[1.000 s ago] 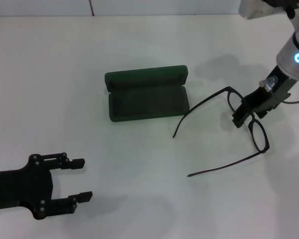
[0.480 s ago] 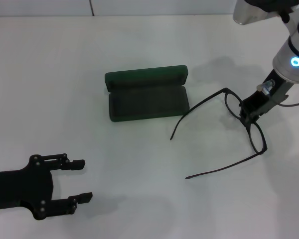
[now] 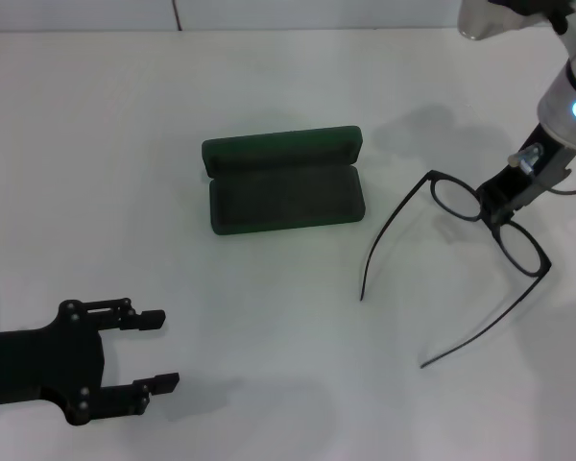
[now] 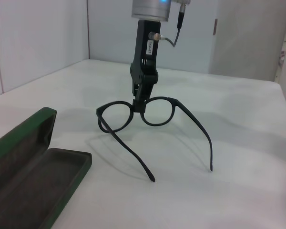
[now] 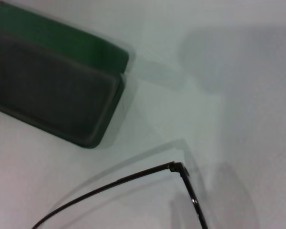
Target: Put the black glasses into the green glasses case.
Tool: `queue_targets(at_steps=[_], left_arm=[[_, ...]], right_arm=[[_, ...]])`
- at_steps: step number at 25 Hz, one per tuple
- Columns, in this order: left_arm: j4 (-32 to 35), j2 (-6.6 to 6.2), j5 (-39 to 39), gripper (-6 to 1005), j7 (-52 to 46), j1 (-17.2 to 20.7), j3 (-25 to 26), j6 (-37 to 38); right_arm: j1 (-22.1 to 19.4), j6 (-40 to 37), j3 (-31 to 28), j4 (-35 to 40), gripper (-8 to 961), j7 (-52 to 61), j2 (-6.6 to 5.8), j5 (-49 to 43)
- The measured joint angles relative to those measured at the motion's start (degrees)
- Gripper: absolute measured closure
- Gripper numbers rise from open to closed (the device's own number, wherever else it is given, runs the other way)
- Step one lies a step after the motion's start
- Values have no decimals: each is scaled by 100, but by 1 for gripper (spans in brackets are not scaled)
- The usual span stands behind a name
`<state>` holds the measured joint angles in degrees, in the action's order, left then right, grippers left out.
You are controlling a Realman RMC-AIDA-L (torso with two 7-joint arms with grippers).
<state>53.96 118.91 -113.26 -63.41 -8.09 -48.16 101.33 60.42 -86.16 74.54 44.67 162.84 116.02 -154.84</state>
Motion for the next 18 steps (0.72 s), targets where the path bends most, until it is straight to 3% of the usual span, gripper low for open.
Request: queue_targets(at_steps=[8, 18], left_arm=[[0, -3, 62, 330, -89, 1, 0, 55], [-246, 26, 113, 331, -412, -177, 0, 165]], right_arm=[[-631, -319, -180, 1219, 889, -288, -38, 167], [-1456, -657, -1396, 1935, 892, -1620, -81, 1102]])
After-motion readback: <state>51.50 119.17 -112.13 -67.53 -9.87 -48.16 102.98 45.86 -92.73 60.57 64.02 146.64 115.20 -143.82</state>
